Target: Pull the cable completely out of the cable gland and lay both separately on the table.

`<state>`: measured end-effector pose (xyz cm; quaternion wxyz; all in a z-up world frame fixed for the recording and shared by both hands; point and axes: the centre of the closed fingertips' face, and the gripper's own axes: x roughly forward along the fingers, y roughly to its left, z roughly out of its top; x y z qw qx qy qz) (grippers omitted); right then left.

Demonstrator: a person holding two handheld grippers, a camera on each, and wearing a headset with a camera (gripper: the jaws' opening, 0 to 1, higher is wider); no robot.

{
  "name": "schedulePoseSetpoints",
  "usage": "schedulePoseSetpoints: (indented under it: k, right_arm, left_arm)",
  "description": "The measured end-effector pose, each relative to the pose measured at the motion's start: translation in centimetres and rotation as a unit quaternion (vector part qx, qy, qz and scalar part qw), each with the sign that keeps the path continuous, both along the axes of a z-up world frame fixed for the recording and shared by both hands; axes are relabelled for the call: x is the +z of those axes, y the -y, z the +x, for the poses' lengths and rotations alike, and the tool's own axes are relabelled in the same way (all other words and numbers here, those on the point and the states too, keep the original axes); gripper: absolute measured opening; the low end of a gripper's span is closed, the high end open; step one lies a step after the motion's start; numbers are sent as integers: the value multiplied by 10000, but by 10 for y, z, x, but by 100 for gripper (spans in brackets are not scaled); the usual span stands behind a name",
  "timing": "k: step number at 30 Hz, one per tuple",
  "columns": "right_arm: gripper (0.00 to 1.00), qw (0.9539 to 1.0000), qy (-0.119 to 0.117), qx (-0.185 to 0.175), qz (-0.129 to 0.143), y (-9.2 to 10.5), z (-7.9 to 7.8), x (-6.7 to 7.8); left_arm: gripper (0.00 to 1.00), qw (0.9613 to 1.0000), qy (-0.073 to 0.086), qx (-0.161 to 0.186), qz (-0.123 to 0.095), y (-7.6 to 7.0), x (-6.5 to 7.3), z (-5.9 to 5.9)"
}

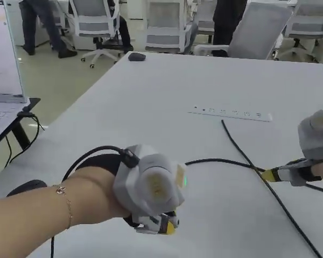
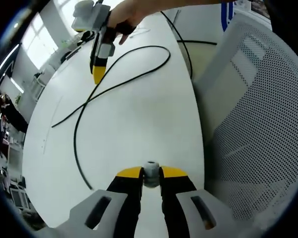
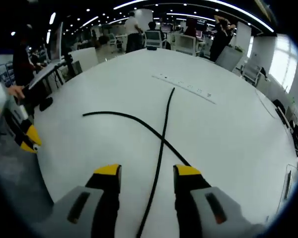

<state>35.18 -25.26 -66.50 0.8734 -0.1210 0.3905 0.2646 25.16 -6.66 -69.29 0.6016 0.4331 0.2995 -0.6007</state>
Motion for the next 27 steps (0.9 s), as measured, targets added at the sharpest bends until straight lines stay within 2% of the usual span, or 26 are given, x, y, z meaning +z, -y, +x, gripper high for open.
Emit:
schedulePoseSetpoints:
  k: [1,3,7,8,10,12,14,16,17,19,23,24,25,26,27]
  right_arm:
    - [43,9999,9,120,-60,0,-12,7]
    - [43,9996,202,196,34,-3,-35,27]
    - [42,9992,318,234,16,-2,-75,49]
    - [42,9991,354,216,44,-2,-87,54]
    - [42,9991,373,171,92,0,-106,59]
    - [41,9994,332,88,104,3,-121,62]
    - [42,9995,295,-73,101,9,-140,64]
    - [41,9995,256,-156,84,12,-151,64]
    - [41,9995,239,-192,83,13,-155,64]
    - [41,9995,101,-294,19,15,-165,59]
    - [41,9992,38,-403,56,14,-171,60]
    - [42,9991,45,-408,45,13,-171,61]
    - [42,9991,36,-413,40,12,-171,62]
    - [42,9992,33,-407,43,11,-172,64]
    - [42,9992,43,-397,56,9,-172,66]
  left_arm:
    - [14,9999,-89,-56,72,5,-7,1]
    - [14,9996,-126,-175,195,12,-19,4]
    - [14,9983,-220,-351,399,23,-41,8]
    - [14,9977,-296,-374,477,25,-49,9]
    - [14,9962,-323,-463,659,25,-60,12]
    - [14,9955,-304,-491,750,26,-68,16]
    - [14,9950,-352,-502,784,27,-73,18]
    - [14,9946,-384,-542,794,27,-74,18]
    - [14,9954,-387,-490,721,30,-71,20]
    - [14,9952,-422,-487,741,29,-71,20]
    - [17,9953,-366,-539,722,25,-67,22]
    - [20,9964,-400,-450,599,27,-63,22]
    - [24,9972,-564,-246,422,28,-57,19]
    - [26,9971,-640,-205,367,27,-53,17]
    - [28,9971,-640,-226,352,25,-48,17]
